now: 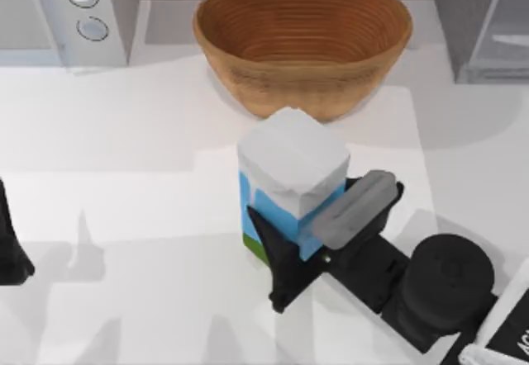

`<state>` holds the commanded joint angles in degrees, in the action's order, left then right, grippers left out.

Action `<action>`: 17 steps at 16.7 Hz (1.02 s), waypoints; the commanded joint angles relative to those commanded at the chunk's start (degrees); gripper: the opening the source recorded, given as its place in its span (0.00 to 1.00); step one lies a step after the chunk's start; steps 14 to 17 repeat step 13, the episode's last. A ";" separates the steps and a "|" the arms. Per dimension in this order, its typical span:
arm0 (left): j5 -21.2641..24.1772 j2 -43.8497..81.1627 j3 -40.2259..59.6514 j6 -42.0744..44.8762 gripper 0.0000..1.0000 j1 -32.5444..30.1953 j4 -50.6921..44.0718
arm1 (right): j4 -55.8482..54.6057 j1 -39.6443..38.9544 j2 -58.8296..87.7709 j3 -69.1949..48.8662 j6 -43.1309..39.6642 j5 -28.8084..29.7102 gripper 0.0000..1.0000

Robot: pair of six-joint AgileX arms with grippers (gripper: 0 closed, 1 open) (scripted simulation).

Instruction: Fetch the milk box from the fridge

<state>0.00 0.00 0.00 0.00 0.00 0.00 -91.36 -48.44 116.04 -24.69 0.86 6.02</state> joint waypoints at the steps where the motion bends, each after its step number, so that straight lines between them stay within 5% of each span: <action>1: 0.00 0.00 0.00 0.00 1.00 0.00 0.00 | 0.00 0.00 0.00 0.00 0.00 0.00 0.53; 7: 0.00 0.00 0.00 0.00 1.00 0.00 0.00 | 0.00 0.00 0.00 0.00 0.00 0.00 0.98; 17: 0.00 0.00 0.00 0.00 1.00 0.00 0.00 | 0.00 0.00 0.00 0.00 0.00 0.00 1.00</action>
